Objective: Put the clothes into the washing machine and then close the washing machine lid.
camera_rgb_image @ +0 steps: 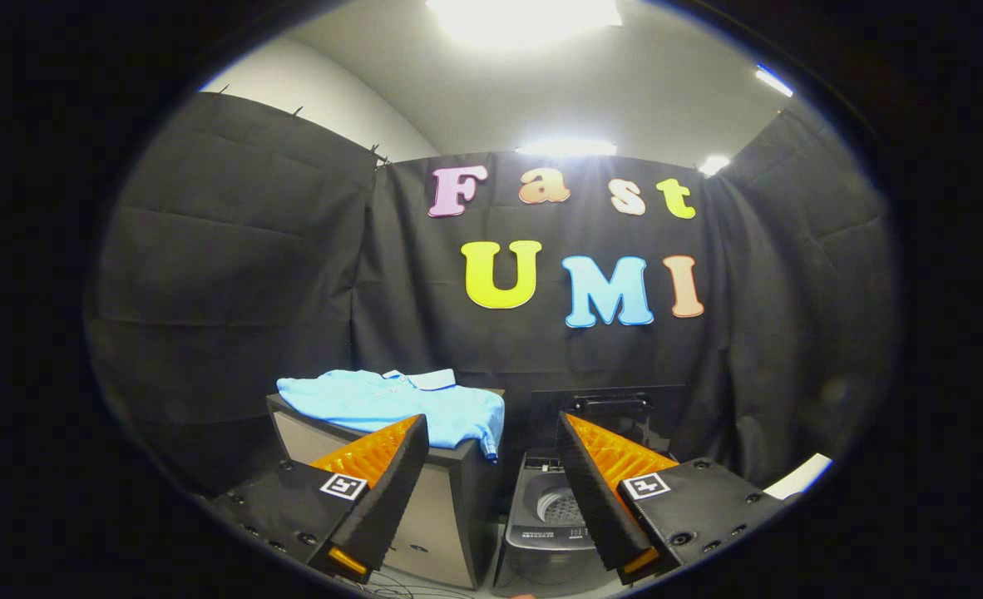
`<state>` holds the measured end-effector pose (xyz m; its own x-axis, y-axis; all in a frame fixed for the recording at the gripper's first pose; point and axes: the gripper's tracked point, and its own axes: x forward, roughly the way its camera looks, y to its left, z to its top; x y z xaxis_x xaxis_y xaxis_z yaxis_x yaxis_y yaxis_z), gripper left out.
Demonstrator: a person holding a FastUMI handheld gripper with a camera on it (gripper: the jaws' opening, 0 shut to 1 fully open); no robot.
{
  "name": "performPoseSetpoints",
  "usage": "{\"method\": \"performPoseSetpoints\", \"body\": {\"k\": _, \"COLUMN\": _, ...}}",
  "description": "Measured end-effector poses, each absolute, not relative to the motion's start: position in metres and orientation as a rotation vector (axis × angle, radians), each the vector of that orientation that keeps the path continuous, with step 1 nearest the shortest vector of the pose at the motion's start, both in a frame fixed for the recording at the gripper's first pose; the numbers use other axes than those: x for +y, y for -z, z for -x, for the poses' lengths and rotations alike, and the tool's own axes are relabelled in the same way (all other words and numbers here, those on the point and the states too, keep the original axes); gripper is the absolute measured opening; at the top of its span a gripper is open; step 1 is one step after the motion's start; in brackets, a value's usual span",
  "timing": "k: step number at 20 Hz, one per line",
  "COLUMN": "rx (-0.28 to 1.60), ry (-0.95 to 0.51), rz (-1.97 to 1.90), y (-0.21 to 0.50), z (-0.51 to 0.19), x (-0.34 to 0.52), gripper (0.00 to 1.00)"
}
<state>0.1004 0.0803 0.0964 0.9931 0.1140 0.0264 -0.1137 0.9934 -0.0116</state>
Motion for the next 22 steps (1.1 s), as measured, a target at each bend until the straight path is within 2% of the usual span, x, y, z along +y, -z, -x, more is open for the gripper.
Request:
{"method": "performPoseSetpoints", "body": {"k": 14, "rx": 0.027, "ry": -0.315, "rz": 0.045, "y": -0.141, "z": -0.213, "x": 0.185, "gripper": 0.96}}
{"method": "performPoseSetpoints", "body": {"k": 22, "rx": 0.173, "ry": -0.423, "rz": 0.08, "y": -0.126, "z": -0.277, "x": 0.24, "gripper": 0.96}}
